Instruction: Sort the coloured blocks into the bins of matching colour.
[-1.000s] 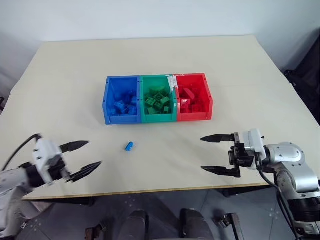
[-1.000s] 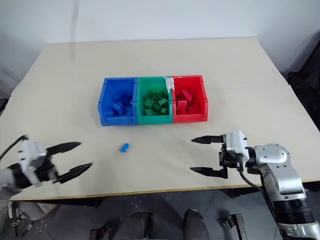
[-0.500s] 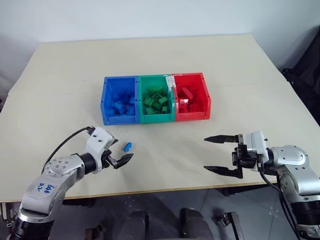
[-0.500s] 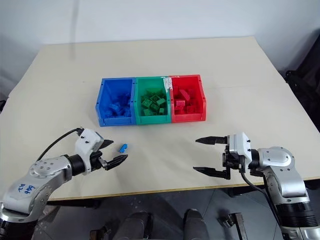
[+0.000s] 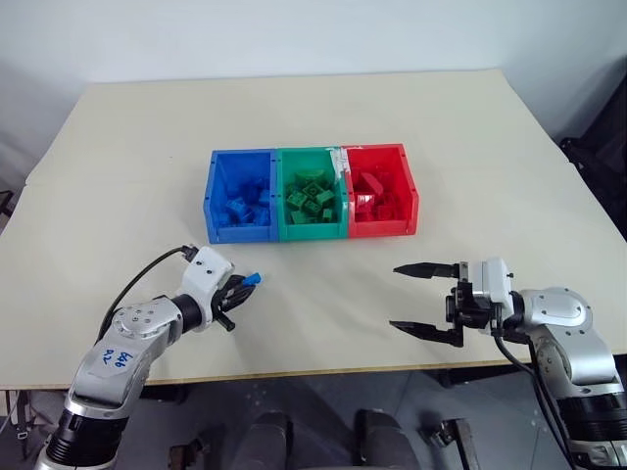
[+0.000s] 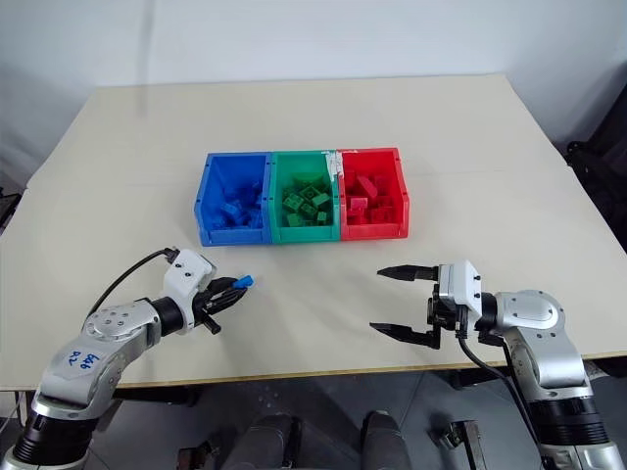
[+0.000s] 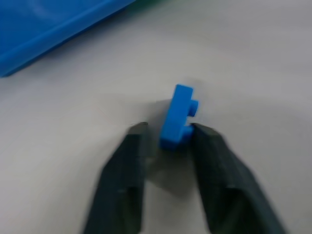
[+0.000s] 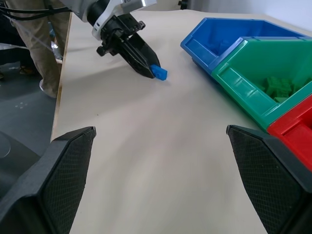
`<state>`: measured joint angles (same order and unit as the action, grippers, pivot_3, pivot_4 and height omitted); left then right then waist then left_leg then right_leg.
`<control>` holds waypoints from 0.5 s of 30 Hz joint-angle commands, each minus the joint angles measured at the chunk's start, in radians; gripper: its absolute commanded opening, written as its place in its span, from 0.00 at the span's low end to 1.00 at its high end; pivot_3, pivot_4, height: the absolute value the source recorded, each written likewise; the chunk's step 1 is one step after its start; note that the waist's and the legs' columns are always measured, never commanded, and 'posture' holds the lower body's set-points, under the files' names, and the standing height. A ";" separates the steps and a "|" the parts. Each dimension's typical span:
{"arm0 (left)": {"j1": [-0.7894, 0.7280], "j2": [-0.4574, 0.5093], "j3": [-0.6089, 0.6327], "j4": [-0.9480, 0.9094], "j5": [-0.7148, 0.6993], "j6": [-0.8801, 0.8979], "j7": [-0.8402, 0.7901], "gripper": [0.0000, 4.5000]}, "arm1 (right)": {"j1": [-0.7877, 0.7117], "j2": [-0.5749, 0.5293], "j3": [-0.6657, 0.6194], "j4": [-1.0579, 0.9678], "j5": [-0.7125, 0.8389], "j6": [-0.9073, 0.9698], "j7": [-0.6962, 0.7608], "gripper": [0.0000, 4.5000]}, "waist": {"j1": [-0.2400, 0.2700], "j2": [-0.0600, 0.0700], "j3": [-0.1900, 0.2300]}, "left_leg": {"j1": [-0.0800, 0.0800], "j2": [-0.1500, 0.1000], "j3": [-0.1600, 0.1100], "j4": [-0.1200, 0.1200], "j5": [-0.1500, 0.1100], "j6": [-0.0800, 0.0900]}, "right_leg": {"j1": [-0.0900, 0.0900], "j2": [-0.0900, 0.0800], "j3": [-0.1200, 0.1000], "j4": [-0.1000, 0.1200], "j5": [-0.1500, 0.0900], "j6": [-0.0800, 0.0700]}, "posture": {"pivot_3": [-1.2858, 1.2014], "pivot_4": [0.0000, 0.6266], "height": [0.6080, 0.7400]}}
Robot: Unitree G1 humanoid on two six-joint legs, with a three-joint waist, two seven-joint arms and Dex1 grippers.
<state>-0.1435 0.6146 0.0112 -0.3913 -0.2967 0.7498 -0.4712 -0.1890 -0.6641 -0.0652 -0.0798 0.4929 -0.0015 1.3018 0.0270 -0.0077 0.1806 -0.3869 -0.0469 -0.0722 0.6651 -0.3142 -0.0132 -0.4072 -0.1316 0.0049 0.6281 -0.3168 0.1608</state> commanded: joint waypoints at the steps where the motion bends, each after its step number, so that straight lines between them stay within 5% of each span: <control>1: 0.017 0.003 -0.011 0.023 0.010 -0.029 -0.029 0.08 | -0.006 0.008 -0.003 -0.039 0.007 -0.020 -0.008 1.00 | 0.000 0.001 0.000 | 0.000 0.000 0.000 0.000 0.000 0.000 | 0.000 0.000 0.000 0.000 0.000 0.000 | 0.52 0.24 1.00; 11: -0.009 -0.066 0.239 0.081 -0.200 -0.249 -0.171 0.08 | 0.027 0.028 -0.012 -0.073 0.009 -0.021 -0.063 1.00 | -0.003 0.001 0.000 | 0.000 0.001 0.000 0.000 0.000 0.000 | -0.001 0.000 0.000 0.000 0.000 0.000 | 0.52 0.24 1.00; 15: -0.186 -0.094 0.267 0.193 -0.179 -0.325 -0.119 0.08 | 0.058 0.069 -0.078 -0.149 0.066 0.039 -0.199 1.00 | 0.006 0.000 0.000 | 0.000 0.000 -0.001 0.001 0.000 0.000 | 0.000 0.000 -0.001 0.000 0.000 0.000 | 0.52 0.24 1.00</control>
<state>-0.2843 0.5210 0.2489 -0.2129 -0.4721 0.4713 -0.6093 -0.1374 -0.6020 -0.0972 -0.1716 0.5182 0.0228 1.1559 0.0326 -0.0072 0.1803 -0.3876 -0.0483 -0.0731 0.6667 -0.3141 -0.0134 -0.4071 -0.1313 0.0032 0.6283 -0.3167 0.1610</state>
